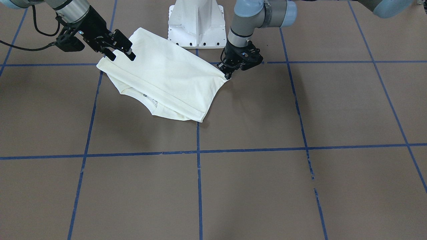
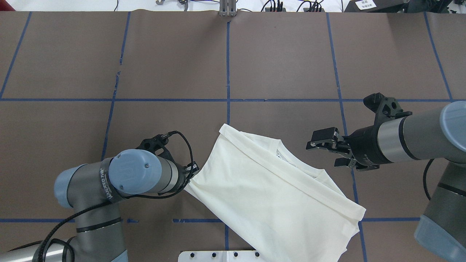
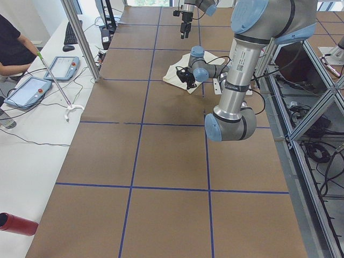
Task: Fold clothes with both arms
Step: 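Drag the shirt corner with the left gripper away from the robot, straightening it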
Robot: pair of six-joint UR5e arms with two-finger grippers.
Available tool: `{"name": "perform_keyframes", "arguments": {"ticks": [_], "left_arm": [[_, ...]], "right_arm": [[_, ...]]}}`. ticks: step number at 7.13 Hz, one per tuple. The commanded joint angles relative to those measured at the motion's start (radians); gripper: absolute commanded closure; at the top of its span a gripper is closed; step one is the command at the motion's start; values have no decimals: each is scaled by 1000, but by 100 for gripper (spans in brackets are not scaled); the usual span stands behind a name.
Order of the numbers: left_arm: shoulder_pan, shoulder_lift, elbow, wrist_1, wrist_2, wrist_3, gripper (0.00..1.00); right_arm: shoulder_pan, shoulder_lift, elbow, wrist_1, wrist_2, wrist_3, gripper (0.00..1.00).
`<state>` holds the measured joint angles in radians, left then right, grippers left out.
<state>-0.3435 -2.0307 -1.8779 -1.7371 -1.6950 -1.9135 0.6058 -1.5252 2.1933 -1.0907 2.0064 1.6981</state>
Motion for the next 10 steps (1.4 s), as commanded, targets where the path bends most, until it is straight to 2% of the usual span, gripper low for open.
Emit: {"name": "perform_keyframes", "arguments": {"ticks": [1, 3, 5, 6, 8, 10], "left_arm": [[-72, -45, 49, 1, 1, 1, 100], [-159, -138, 187, -1, 3, 19, 100], [-259, -163, 261, -5, 3, 146, 100], [-300, -205, 346, -19, 3, 196, 100], [-328, -296, 509, -131, 50, 215, 100], [-370, -417, 734, -298, 57, 290, 100]], "right_arm": [[2, -3, -9, 0, 0, 0, 0], [2, -3, -21, 0, -8, 0, 0], [2, -1, -29, 0, -14, 0, 0], [2, -1, -29, 0, -15, 0, 0], [5, -1, -29, 0, -15, 0, 0], [6, -3, -29, 0, -15, 0, 0]]}}
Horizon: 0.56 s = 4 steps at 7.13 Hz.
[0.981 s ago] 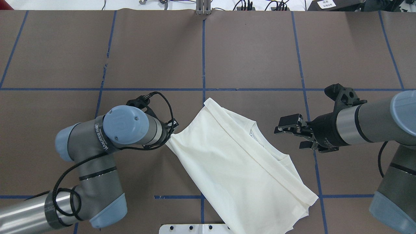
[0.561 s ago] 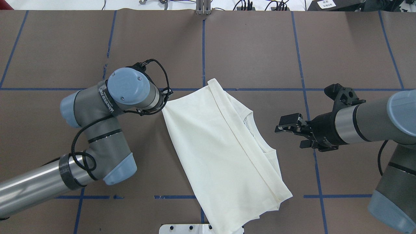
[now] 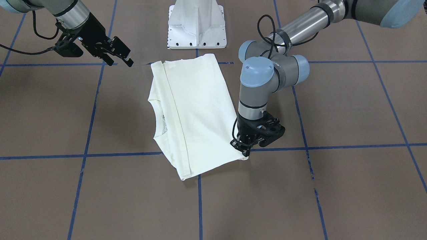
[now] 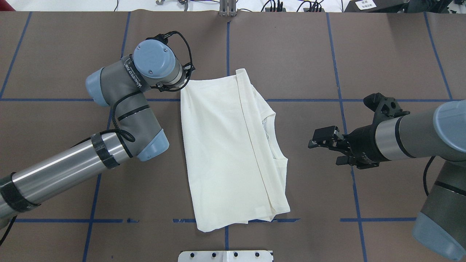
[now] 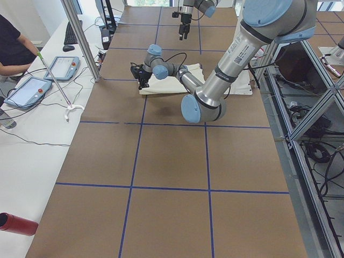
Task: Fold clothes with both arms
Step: 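Drag the shirt corner with the left gripper away from the robot, straightening it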
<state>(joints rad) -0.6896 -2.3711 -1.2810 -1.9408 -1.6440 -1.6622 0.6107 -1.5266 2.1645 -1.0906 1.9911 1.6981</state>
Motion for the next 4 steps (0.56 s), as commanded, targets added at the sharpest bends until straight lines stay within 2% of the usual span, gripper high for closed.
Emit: {"name": "perform_keyframes", "arguments": {"ticks": [1, 4], "left_arm": [[-25, -130, 228, -174, 48, 50, 100], [-25, -129, 264, -211, 59, 81, 100]], "right_arm": [[1, 2, 1, 0, 0, 2, 0], [4, 2, -2, -2, 0, 0, 0]]}}
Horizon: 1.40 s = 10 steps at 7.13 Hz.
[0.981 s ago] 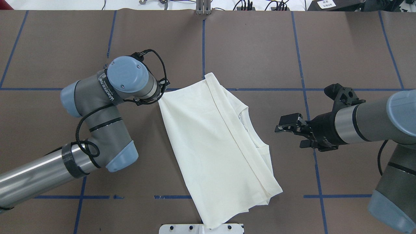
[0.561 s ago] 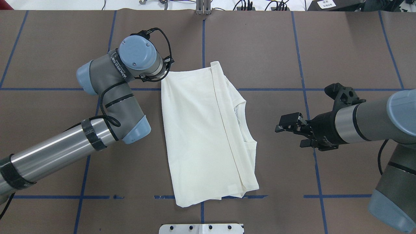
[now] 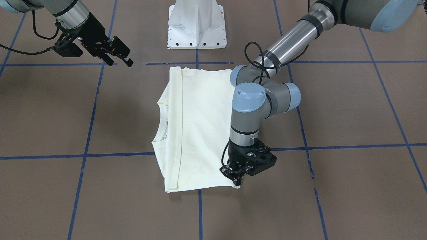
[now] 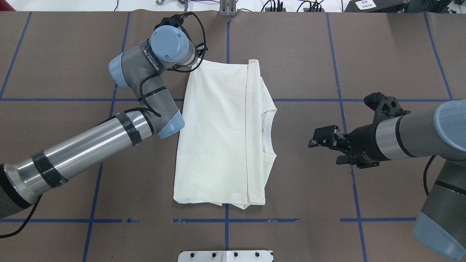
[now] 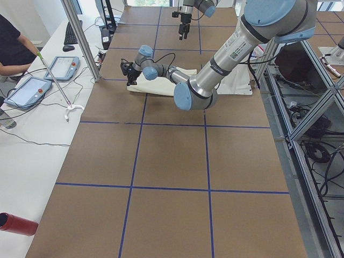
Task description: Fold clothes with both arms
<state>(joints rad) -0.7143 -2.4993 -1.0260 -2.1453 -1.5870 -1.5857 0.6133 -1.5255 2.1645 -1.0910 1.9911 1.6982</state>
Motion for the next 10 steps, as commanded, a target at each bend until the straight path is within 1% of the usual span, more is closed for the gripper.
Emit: {"name": "perform_keyframes", "arguments": {"ticks": [1, 2, 3, 4, 5, 6, 7, 8, 9, 10], "left_arm": [[-19, 4, 9, -4, 2, 4, 52], [-36, 23, 9, -4, 1, 7, 52], [-54, 27, 9, -4, 1, 10, 58], [-60, 31, 9, -4, -1, 12, 54], [-71, 34, 4, -2, -8, 108, 11], [-76, 71, -38, -1, -62, 140, 0], [-95, 167, -166, -1, -228, 151, 0], [-99, 280, -344, 5, -287, 174, 0], [-99, 366, -487, 11, -303, 197, 0], [-99, 420, -596, 48, -353, 201, 0]], "right_arm": [[8, 1, -3, -3, 0, -2, 0], [10, 2, -8, -4, 0, -15, 0], [11, 10, -9, -6, 0, -20, 0], [11, 21, -9, -7, 0, -20, 0], [7, 21, -18, -15, 0, -26, 0], [-4, 33, -34, -59, -18, -93, 0], [-59, 97, -35, -199, -97, -159, 0], [-119, 228, -54, -398, -171, -216, 0], [-174, 369, -115, -561, -231, -262, 0], [-228, 471, -199, -625, -301, -310, 0]]}}
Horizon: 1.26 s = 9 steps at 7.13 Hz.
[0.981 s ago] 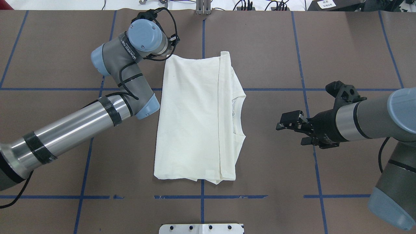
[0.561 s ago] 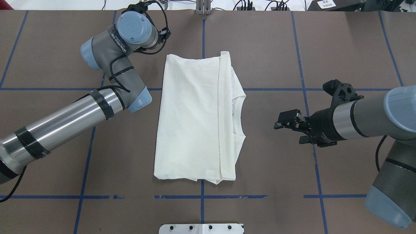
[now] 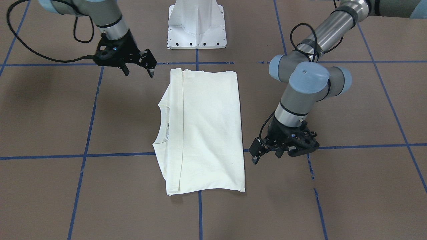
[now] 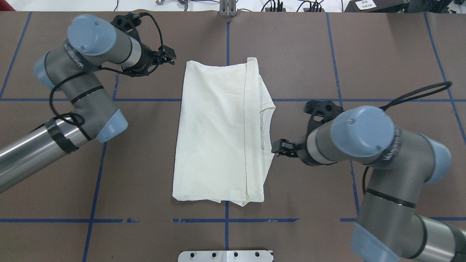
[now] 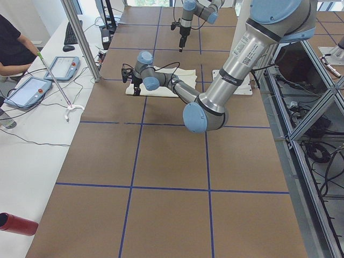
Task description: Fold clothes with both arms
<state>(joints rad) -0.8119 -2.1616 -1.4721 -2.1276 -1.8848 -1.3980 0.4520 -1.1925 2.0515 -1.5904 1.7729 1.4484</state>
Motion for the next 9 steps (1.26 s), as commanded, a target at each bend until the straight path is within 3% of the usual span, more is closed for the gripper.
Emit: {"name": "perform_keyframes", "arguments": {"ticks": [1, 3, 9], "left_arm": [[3, 115, -260, 93, -74, 13, 0], [17, 121, -373, 201, -77, 13, 0], [25, 134, -372, 195, -82, 11, 0]], "right_arm": [[-99, 178, -159, -129, -122, -84, 0], [-130, 267, -279, -134, -122, -151, 0], [-153, 294, -330, -247, -41, -151, 0]]}}
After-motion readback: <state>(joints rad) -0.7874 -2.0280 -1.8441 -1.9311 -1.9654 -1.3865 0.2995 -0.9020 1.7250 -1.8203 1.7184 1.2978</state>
